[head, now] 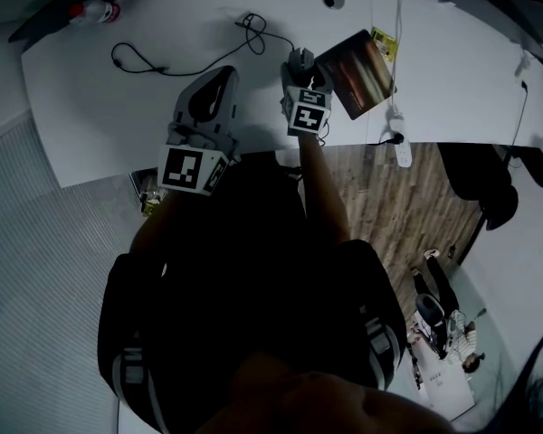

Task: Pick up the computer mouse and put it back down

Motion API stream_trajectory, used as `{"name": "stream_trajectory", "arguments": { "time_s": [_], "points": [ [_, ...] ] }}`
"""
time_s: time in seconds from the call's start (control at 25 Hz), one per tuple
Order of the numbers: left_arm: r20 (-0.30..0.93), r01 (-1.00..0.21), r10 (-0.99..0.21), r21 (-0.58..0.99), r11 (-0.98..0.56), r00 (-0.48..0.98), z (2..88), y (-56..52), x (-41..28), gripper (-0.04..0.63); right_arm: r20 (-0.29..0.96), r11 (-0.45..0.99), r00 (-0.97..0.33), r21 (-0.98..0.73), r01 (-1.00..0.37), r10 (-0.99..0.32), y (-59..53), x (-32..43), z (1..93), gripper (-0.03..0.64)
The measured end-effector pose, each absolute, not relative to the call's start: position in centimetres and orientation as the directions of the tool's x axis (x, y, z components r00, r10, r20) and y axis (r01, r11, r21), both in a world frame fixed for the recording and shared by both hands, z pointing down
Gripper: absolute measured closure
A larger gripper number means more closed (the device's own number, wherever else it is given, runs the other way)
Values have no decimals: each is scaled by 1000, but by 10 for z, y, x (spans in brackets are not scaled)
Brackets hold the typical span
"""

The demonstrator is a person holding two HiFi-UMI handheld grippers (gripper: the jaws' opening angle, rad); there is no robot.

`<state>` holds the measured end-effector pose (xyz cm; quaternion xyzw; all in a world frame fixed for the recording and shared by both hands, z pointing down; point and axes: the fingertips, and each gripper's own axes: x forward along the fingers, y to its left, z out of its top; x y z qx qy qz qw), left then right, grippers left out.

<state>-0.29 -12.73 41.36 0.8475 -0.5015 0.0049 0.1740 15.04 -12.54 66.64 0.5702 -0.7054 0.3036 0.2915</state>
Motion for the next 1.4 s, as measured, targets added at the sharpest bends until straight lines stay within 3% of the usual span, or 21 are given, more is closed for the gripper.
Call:
{"name": "stream_trajectory", "arguments": {
  "time_s": [1.4],
  "points": [
    [227, -860, -847, 311, -405, 481, 437, -143, -2, 589, 866, 176, -169, -95, -980, -471, -103, 148, 748, 327]
  ]
}}
